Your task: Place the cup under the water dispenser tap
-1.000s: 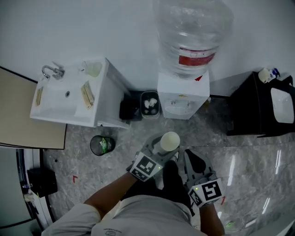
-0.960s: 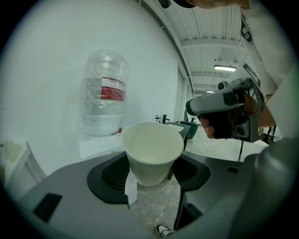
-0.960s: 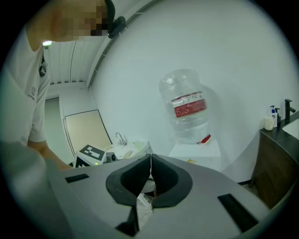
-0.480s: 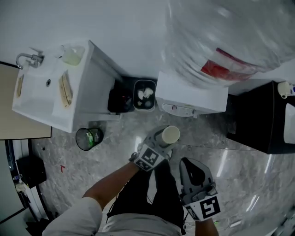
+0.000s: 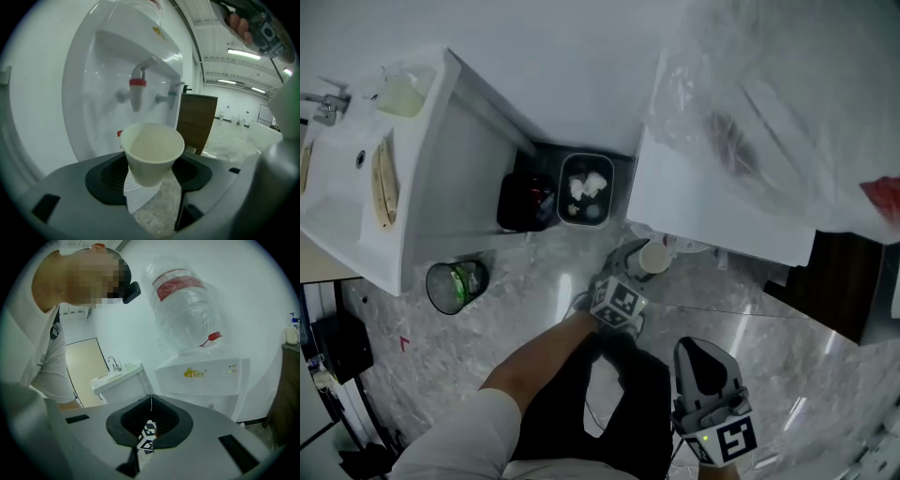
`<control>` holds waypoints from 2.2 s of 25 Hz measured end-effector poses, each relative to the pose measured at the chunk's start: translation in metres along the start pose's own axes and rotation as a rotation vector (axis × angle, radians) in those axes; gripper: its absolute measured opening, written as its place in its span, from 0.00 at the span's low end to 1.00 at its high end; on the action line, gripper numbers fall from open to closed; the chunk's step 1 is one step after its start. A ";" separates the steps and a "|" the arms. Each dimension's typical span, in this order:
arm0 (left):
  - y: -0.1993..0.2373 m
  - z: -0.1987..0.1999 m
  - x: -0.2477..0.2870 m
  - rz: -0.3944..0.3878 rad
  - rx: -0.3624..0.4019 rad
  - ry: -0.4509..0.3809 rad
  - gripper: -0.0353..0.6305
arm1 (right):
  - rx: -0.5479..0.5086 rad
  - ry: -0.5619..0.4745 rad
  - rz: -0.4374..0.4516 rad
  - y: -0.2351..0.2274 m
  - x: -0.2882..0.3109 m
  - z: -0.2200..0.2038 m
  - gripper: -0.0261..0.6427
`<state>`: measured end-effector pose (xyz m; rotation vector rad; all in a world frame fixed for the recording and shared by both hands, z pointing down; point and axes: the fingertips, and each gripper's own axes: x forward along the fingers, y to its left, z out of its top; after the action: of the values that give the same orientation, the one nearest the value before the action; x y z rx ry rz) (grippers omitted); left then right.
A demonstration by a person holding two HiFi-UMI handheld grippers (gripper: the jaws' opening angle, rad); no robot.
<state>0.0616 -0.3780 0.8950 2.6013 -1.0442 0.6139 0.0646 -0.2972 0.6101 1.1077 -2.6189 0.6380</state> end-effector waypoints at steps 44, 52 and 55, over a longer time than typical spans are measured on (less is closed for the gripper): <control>-0.051 0.188 -0.233 -0.026 -0.071 -0.019 0.57 | -0.016 0.055 -0.047 0.072 -0.049 0.101 0.06; -0.104 0.311 -0.329 -0.134 -0.091 -0.106 0.52 | 0.011 -0.018 -0.160 0.095 -0.105 0.149 0.06; -0.111 0.350 -0.357 -0.137 -0.117 -0.173 0.32 | 0.010 -0.061 -0.196 0.103 -0.120 0.164 0.06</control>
<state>0.0072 -0.2281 0.4087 2.6317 -0.9100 0.2909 0.0662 -0.2359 0.3903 1.3860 -2.5154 0.5845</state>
